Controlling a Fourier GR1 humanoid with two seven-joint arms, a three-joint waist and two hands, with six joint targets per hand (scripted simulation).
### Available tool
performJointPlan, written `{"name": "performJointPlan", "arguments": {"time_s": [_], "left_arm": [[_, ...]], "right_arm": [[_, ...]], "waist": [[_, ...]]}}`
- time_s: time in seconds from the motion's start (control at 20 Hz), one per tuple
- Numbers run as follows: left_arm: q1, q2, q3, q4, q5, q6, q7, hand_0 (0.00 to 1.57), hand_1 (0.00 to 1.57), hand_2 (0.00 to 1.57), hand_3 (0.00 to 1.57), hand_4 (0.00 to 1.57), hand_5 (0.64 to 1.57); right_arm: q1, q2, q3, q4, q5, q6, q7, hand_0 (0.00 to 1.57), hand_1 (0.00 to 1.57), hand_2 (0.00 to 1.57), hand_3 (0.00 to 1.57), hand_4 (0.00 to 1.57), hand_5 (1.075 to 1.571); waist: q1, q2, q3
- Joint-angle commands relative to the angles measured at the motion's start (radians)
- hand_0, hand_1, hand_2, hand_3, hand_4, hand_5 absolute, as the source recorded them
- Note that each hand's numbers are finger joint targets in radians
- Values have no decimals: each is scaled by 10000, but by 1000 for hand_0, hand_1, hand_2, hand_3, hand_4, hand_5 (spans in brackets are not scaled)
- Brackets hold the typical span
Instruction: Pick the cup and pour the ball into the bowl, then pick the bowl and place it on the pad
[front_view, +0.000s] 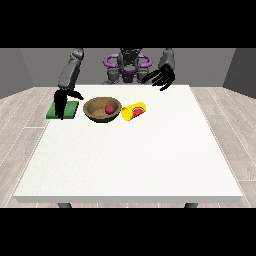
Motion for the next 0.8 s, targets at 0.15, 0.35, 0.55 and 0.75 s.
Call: {"name": "performJointPlan", "arguments": {"time_s": [0.15,0.35,0.55,0.75], "left_arm": [[724,-96,616,333,3226,21,-1418,0,0,0,0,0,1531],[1079,-76,1161,1178,3470,-390,-1763,0,0,0,0,0,1519],[1170,-97,868,729,3634,-591,-1493,0,0,0,0,0,1531],[1145,64,1046,728,3609,-584,-1827,0,0,0,0,0,1546]], "right_arm": [[-538,647,522,-362,140,-222,437,0,0,0,0,331,1559],[-335,1211,1135,-493,498,-623,979,0,0,0,0,111,1541],[-342,1229,1085,161,529,-605,572,0,0,0,0,0,1544],[-473,1642,998,385,448,-968,69,0,0,0,0,193,1549]], "waist": [[-753,460,30],[-1169,-583,39],[-943,-608,47],[-847,-371,48]]}}
